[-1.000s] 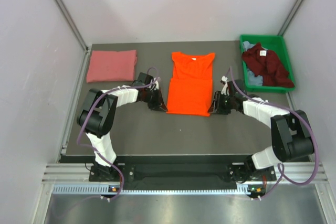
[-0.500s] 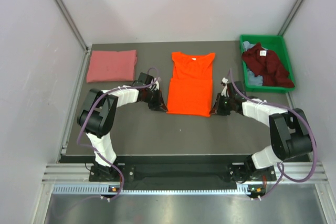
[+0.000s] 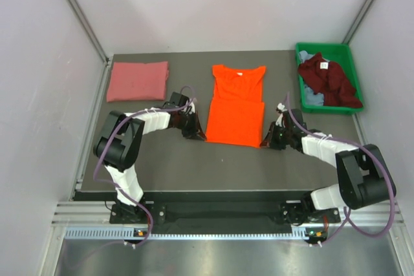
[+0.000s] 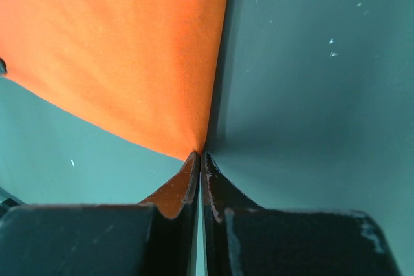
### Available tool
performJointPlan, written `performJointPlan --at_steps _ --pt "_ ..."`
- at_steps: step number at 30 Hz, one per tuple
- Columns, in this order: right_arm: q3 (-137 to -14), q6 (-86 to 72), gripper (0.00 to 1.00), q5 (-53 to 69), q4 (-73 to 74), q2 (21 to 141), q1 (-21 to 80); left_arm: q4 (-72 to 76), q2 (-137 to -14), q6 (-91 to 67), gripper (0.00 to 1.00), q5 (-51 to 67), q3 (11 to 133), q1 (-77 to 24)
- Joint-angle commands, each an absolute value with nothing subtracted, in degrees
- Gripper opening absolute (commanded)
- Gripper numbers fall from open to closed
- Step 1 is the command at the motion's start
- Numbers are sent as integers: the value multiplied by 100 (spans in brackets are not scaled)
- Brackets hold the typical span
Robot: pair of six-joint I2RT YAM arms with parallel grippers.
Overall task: Fold and stack the t-shirts
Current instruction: Fold the tshirt
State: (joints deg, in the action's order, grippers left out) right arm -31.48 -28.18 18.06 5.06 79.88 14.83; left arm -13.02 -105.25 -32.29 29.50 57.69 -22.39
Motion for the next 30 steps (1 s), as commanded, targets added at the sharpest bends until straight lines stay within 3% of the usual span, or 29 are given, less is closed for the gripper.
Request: performJointPlan --at_steps 1,12,15,18,23,26,30 --pt "-3216 -2725 0 1574 667 7708 1415 -1380 -10196 -3217 0 2804 5529 -2250" --pt "-3050 -2584 0 1538 1309 7313 1424 -1354 -9826 -3348 0 2830 5169 -2566" --pt "-2936 -2584 0 1503 1546 7120 1433 -1423 -9730 -3506 6 2717 5036 -2707" --pt "-2936 -2645 11 1336 1941 6900 1424 -1766 -9502 -3656 23 2286 5036 -2830" --pt "-3269 -2865 22 1169 2565 6381 1433 -2468 -8992 -3534 26 1495 5535 -2848" --pt "-3533 -2953 22 1510 2358 6319 1441 -2270 -8860 -3323 25 1773 5878 -2891" --pt "-3770 -2936 13 2449 1751 6730 1546 -1463 -9218 -3585 25 2793 6003 -3067"
